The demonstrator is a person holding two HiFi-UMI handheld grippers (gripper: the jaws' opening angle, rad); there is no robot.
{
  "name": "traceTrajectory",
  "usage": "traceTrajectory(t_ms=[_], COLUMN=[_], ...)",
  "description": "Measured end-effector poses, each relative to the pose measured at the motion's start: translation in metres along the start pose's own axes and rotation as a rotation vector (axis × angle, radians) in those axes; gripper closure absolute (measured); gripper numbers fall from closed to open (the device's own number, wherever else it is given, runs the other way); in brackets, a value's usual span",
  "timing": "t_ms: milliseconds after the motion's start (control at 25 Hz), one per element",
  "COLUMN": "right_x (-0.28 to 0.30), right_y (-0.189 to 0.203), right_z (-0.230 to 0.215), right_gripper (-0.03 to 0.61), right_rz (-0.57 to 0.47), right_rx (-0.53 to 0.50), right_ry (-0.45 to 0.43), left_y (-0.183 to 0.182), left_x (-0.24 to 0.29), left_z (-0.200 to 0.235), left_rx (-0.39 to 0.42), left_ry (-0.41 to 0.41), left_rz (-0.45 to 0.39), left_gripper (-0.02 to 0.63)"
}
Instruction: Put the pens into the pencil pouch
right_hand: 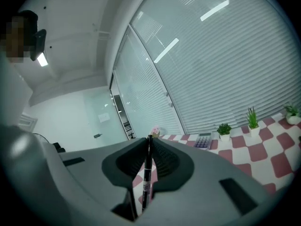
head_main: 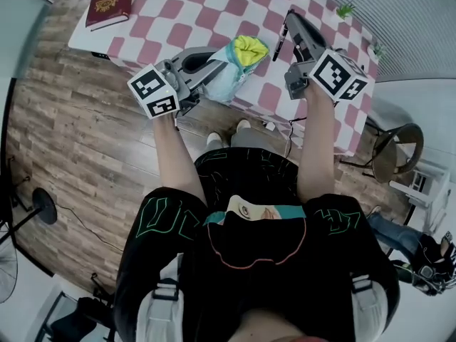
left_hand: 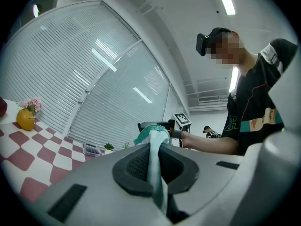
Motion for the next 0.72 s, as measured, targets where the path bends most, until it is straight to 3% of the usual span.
traceTrajectory(t_ms=[440, 720], right_x=[0.003, 0.016], right_y=[-0.04, -0.052], right_z=[0.017, 0.031], right_gripper=[0.531, 0.531], right_rz=[-0.165, -0.211], right_rx=[-0.022, -0.031], right_ry=[-0.07, -0.118], left_y=[-0.006, -0.011], left_x=[0.007, 0.015], left_z=[0.014, 0.023], left_rx=[0.018, 0.024], left_ry=[-0.014, -0.001], left_rz=[0.048, 0.054], left_gripper=[0.614, 0.614])
Point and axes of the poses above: the fingertips, and each gripper's own axes: x forward along the fingers, z to its left, y out of its underside, the point moved 8 cm from there along -x, backward along the fingers, and after that the axes turned 9 degrees about -x, right-handed, at the moved point
